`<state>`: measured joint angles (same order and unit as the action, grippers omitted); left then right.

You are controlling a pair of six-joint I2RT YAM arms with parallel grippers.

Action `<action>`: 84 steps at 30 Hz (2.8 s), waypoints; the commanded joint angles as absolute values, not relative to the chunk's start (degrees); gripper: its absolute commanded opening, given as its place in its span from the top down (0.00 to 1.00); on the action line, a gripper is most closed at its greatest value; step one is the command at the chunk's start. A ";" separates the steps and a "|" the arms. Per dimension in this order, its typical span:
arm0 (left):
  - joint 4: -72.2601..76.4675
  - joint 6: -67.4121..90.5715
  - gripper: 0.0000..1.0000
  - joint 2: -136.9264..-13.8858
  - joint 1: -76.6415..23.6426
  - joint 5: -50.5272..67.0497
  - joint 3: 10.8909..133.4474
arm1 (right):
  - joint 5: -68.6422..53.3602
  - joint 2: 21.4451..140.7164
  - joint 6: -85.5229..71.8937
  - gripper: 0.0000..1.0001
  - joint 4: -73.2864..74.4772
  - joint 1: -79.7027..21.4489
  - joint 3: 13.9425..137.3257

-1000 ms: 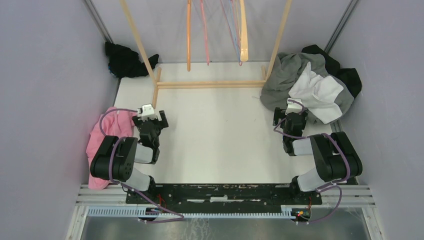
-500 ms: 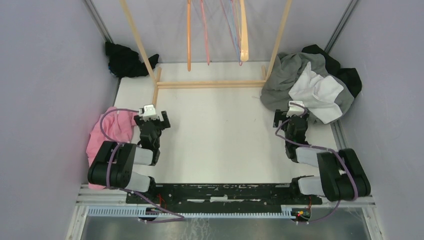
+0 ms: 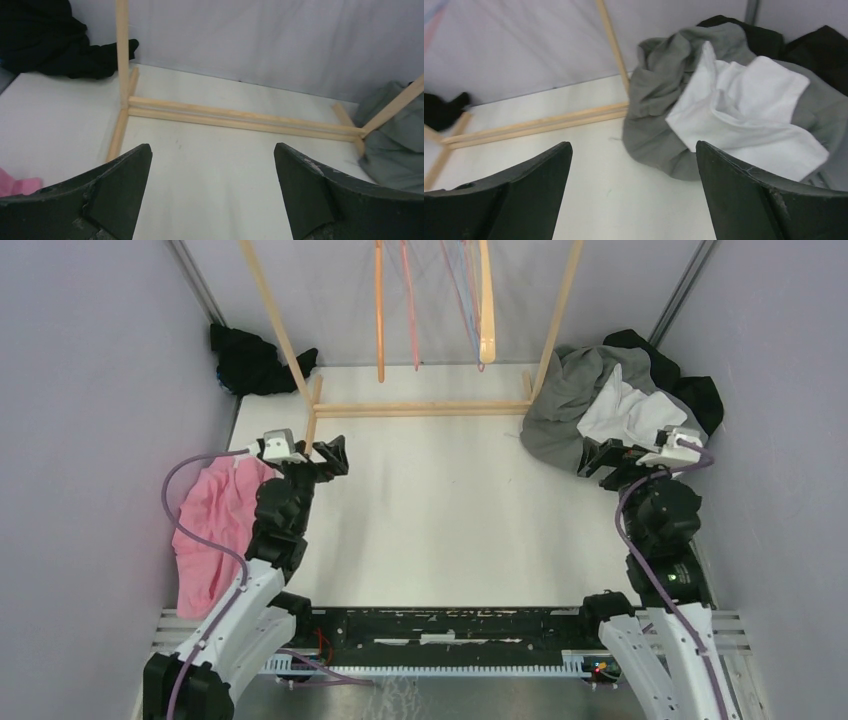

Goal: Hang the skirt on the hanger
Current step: Pick up the skirt from the bin.

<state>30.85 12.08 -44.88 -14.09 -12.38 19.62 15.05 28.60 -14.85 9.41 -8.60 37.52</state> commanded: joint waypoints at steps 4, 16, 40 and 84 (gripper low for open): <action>7.06 31.85 0.01 -42.13 -14.68 -10.63 38.97 | 6.55 28.82 -27.07 0.00 27.00 -8.88 52.21; 4.76 39.39 0.01 -54.15 -12.83 7.33 45.97 | 28.12 57.41 -21.62 0.08 46.59 -8.65 77.63; -18.38 29.34 0.00 -70.17 -30.51 -2.37 53.58 | 11.03 82.16 -23.83 0.42 45.01 7.73 84.89; -15.52 30.52 0.00 -73.45 -38.76 -8.25 53.36 | -1.16 69.11 -23.18 0.99 40.83 9.74 79.49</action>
<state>-17.43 31.62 -74.22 -38.37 -6.55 52.12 2.61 76.86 -24.29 39.81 9.54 75.33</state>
